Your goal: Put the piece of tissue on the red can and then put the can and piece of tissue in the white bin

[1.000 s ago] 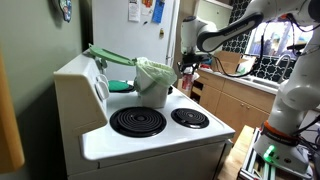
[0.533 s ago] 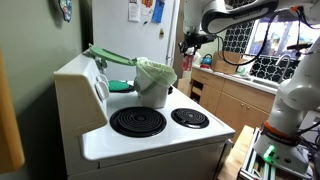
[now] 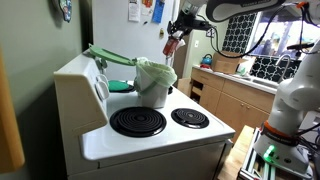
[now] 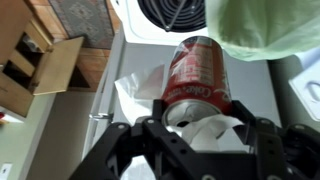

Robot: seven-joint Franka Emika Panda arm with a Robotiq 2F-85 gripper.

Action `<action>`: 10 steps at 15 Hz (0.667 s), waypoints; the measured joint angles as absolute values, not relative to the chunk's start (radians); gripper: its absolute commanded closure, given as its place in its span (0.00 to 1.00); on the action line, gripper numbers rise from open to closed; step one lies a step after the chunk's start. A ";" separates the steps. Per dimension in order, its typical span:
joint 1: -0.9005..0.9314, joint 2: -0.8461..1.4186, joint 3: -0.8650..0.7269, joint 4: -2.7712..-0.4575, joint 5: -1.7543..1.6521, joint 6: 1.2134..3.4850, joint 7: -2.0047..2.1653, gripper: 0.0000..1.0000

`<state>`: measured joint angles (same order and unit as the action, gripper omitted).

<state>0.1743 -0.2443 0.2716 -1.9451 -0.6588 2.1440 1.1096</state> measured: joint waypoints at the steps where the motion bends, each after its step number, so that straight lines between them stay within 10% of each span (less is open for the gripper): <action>1: 0.176 -0.239 0.271 -1.946 -0.622 2.199 1.095 0.57; 10: 0.182 -0.129 0.272 -1.947 -0.369 2.309 0.976 0.57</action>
<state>0.1823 -0.1291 0.2724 -1.9468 -0.3695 2.3093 0.9760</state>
